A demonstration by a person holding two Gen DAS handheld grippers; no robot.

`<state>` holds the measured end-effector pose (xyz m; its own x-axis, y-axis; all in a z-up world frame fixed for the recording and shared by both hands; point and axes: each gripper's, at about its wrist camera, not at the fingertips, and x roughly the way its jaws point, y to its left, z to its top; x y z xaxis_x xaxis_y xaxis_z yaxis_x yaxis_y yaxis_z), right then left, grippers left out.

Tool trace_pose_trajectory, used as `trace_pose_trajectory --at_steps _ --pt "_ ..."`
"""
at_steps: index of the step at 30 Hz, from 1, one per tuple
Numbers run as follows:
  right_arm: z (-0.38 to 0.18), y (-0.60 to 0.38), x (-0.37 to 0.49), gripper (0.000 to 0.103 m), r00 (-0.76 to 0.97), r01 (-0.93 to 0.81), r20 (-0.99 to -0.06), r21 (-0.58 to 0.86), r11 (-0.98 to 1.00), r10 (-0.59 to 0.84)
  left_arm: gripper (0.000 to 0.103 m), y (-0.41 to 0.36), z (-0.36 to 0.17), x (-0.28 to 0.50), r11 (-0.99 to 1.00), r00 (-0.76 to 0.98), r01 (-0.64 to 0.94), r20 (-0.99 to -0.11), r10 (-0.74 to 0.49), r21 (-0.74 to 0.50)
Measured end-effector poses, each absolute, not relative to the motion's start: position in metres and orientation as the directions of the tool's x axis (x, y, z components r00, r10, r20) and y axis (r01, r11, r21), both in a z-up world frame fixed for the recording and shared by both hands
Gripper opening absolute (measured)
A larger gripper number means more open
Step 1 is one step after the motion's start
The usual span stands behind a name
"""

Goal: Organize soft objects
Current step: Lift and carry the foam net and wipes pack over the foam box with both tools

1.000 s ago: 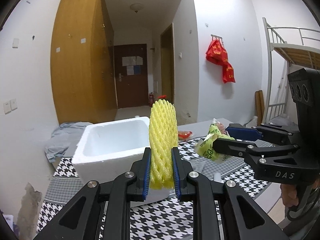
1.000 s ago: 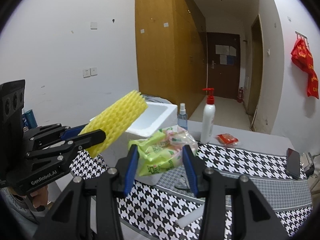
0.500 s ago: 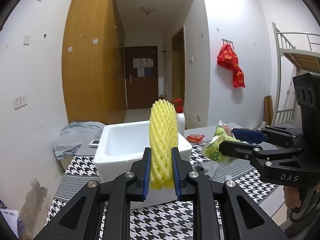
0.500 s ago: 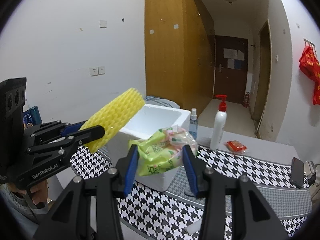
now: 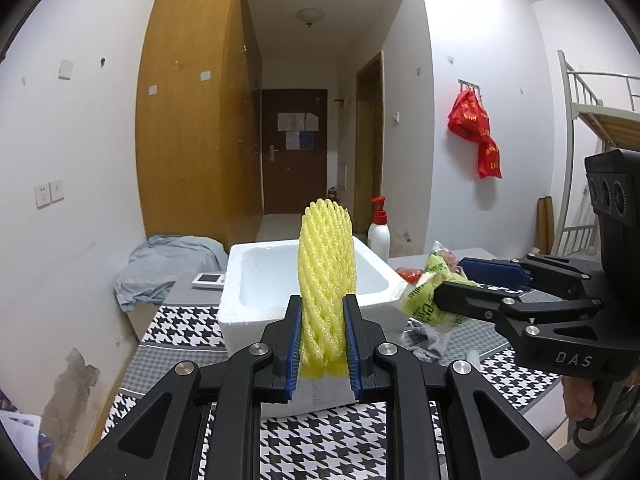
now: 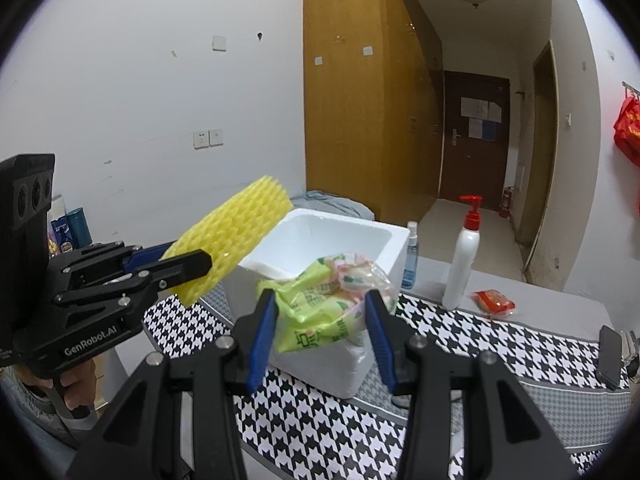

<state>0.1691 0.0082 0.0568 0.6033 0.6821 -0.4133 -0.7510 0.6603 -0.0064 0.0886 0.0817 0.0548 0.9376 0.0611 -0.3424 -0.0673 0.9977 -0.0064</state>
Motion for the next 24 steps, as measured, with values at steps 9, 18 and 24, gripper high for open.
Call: trace_pose_trajectory --at_steps 9,18,24 --pt "0.059 0.018 0.176 0.049 0.609 -0.745 -0.411 -0.004 0.667 0.678 0.021 0.090 0.057 0.095 0.998 0.938 -0.069 -0.342 0.060 -0.012" --pt "0.064 0.022 0.184 0.049 0.623 -0.730 -0.411 0.000 0.683 0.666 0.021 0.098 0.059 0.107 0.997 0.935 -0.073 -0.348 0.064 -0.012" --pt "0.067 0.026 0.191 0.049 0.623 -0.728 -0.413 0.005 0.685 0.665 0.021 0.102 0.061 0.114 0.997 0.936 -0.071 -0.346 0.062 -0.012"
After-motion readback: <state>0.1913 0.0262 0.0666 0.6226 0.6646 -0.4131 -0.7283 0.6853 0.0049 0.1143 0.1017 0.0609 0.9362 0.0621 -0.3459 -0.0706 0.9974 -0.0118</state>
